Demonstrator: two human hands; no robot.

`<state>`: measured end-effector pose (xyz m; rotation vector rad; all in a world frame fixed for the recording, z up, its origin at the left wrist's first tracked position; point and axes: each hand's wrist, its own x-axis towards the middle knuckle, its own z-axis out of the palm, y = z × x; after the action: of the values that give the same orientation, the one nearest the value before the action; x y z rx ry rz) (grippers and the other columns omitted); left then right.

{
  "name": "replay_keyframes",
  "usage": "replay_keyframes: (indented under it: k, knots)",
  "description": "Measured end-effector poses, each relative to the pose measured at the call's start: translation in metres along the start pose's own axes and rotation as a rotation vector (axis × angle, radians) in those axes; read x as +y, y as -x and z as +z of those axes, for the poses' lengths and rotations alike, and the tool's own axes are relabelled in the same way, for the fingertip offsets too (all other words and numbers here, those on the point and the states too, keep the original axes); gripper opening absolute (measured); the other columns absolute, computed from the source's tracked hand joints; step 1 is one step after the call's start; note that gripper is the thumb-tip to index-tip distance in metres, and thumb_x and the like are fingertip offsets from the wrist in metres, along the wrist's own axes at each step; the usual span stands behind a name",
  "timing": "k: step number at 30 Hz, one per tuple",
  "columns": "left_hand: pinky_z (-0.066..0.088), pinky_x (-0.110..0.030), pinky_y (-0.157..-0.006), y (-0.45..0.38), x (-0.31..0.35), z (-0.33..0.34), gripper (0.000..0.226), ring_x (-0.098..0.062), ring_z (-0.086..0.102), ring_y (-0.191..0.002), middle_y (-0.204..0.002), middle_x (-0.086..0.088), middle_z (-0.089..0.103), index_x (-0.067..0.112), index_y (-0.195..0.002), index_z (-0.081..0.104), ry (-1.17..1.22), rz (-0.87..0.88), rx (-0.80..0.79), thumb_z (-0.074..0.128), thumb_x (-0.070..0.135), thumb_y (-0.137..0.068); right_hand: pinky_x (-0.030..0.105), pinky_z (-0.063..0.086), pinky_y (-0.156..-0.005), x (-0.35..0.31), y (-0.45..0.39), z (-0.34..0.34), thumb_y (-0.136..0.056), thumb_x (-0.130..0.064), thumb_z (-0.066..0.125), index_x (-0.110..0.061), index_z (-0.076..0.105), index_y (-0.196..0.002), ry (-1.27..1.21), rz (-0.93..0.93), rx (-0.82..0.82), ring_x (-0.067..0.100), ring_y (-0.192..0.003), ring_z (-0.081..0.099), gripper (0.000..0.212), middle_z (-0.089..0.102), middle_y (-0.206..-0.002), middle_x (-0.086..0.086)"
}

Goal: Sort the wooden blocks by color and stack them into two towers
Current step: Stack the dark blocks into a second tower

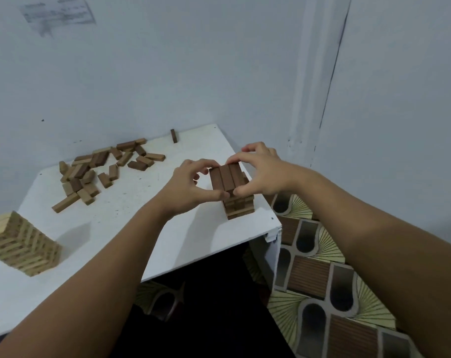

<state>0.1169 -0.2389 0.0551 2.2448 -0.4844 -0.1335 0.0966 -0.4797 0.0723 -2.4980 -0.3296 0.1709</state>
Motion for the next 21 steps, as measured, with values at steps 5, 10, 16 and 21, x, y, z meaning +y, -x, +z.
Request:
replay_keyframes:
  k: [5,10,16,21]
  knots:
    - [0.045,-0.034,-0.098,-0.012,0.004,0.015,0.066,-0.016,0.048,-0.118,-0.125,0.007,0.049,0.046,-0.126,0.063,-0.008,-0.046,-0.05,0.09,0.051,-0.065,0.046,0.028,-0.113,0.018,0.001,-0.003,-0.079,-0.044,0.081,-0.053,0.046,-0.141,-0.021,0.045,-0.057,0.024,-0.144,0.016,0.072,0.022,-0.153,-0.006]
    - [0.046,-0.035,-0.098,-0.015,0.004,0.019,0.069,-0.016,0.048,-0.118,-0.126,0.008,0.049,0.045,-0.125,0.063,-0.012,-0.106,-0.054,0.087,0.054,-0.061,0.045,0.029,-0.113,0.023,-0.007,-0.002,-0.079,-0.044,0.081,-0.053,0.046,-0.141,-0.019,0.056,-0.093,0.023,-0.144,0.017,0.071,0.021,-0.154,-0.005]
    - [0.046,-0.03,-0.094,-0.012,0.003,0.018,0.075,-0.014,0.05,-0.118,-0.128,0.009,0.053,0.042,-0.129,0.062,0.034,-0.147,-0.08,0.088,0.053,-0.059,0.043,0.031,-0.107,0.027,-0.015,0.0,-0.079,-0.047,0.08,-0.057,0.043,-0.142,-0.055,0.062,-0.144,0.022,-0.143,0.018,0.073,0.022,-0.154,-0.007]
    - [0.047,-0.034,-0.102,-0.007,-0.002,0.01,0.099,-0.012,0.05,-0.122,-0.131,0.013,0.054,0.044,-0.141,0.054,0.045,-0.19,-0.124,0.095,0.052,-0.051,0.052,0.03,-0.116,0.033,-0.011,0.001,-0.075,-0.05,0.085,-0.052,0.027,-0.154,-0.102,0.059,-0.138,0.027,-0.149,0.02,0.098,0.018,-0.162,-0.006]
